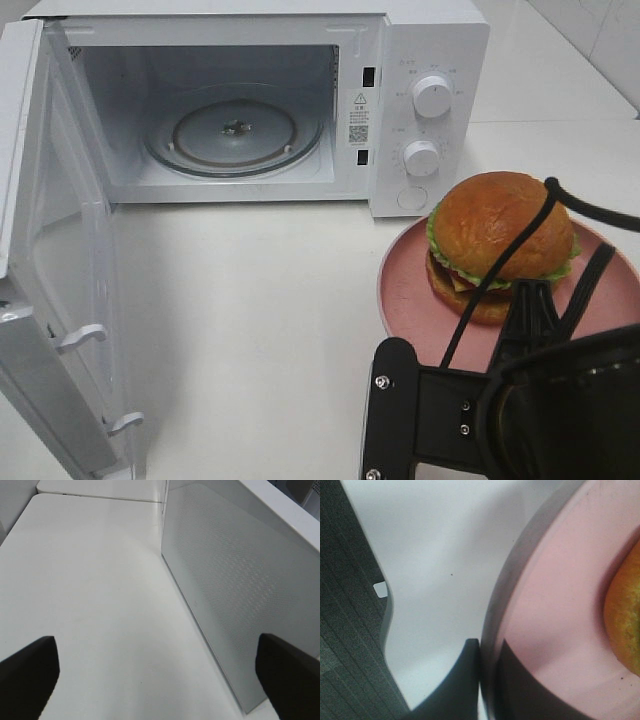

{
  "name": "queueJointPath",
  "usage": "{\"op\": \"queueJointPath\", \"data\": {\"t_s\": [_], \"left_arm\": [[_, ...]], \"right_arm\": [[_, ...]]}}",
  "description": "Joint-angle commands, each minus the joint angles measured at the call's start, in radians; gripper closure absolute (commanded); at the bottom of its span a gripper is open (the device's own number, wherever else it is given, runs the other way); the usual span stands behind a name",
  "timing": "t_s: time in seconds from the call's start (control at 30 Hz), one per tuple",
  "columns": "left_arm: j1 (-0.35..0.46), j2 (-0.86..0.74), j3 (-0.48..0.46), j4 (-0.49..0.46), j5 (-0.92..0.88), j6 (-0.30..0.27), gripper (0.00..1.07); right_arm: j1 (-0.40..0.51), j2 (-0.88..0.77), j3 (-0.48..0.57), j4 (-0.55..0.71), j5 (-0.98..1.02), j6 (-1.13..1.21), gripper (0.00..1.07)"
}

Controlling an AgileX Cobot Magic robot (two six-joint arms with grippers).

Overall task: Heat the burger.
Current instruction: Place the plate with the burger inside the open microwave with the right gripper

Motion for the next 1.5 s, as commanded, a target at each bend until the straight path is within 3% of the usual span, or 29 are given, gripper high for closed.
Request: {"op": "queueJointPath", "data": {"t_s": [0.03,0.5,1.03,1.37,1.5], "left_arm": [[0.005,-0.019,0.0,-0.005,-0.01,0.001,0.04],[0.005,-0.019,0.0,-0.005,-0.01,0.001,0.04],[0.005,-0.019,0.0,-0.005,-0.01,0.001,0.04],[0.005,-0.019,0.0,-0.005,-0.01,0.001,0.04],[0.005,-0.019,0.0,-0.005,-0.01,0.001,0.04]], "right_arm": [[0.005,-0.008,0.001,-0.063,-0.013,-0.07,1.07],[0.005,-0.008,0.001,-0.166,-0.167,-0.258,1.07],[-0.003,-0.005,0.001,-0.228,-0.331,-0.281,1.07],[-0.091,-0.005,0.001,-0.227,-0.421,-0.39,1.07],[-0.169,-0.005,-0.001,-0.175,-0.486,-0.574,1.07]]}}
